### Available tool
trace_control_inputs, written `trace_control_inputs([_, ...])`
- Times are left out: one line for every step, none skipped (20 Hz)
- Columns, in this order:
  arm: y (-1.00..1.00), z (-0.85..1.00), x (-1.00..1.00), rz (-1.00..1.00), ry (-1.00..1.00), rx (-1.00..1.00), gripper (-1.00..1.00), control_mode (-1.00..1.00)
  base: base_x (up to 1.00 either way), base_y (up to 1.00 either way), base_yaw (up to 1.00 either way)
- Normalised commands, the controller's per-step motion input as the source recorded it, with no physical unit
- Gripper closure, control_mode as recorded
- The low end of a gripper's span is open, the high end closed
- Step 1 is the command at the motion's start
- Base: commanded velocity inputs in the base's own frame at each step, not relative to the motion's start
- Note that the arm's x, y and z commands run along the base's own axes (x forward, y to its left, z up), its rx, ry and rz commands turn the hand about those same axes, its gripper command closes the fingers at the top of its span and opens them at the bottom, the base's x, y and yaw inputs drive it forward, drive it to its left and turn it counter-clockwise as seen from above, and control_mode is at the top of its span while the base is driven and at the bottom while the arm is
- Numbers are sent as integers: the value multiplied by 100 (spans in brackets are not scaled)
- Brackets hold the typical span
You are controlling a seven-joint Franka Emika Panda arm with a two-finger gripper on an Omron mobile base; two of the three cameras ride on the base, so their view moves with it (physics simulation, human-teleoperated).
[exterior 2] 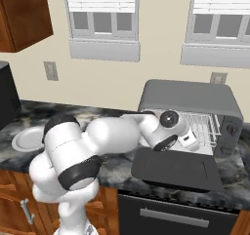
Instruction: Open the toaster oven door. Place the hotdog bun on the bottom rack in the toaster oven and place the steak on the top rack.
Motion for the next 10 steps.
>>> trace_control_inputs([0,-24,-74,3,37,4,100,-100,0,0,0])
trace_control_inputs([0,-26,-78,4,36,4,100,-100,0,0,0])
trace_control_inputs([0,-44,-78,4,37,7,100,-100,0,0,0])
trace_control_inputs([0,-41,-72,5,38,8,100,-100,0,0,0])
trace_control_inputs([0,-49,-66,5,39,11,100,-100,0,0,0])
trace_control_inputs([0,-54,-61,5,39,11,100,-100,0,0,0])
trace_control_inputs([0,-59,-58,5,39,12,100,-100,0,0,0])
trace_control_inputs([0,-65,-54,5,40,13,100,-100,0,0,0])
trace_control_inputs([0,-76,-51,5,41,13,100,-100,0,0,0])
trace_control_inputs([0,-76,-51,5,41,13,100,-100,0,0,0])
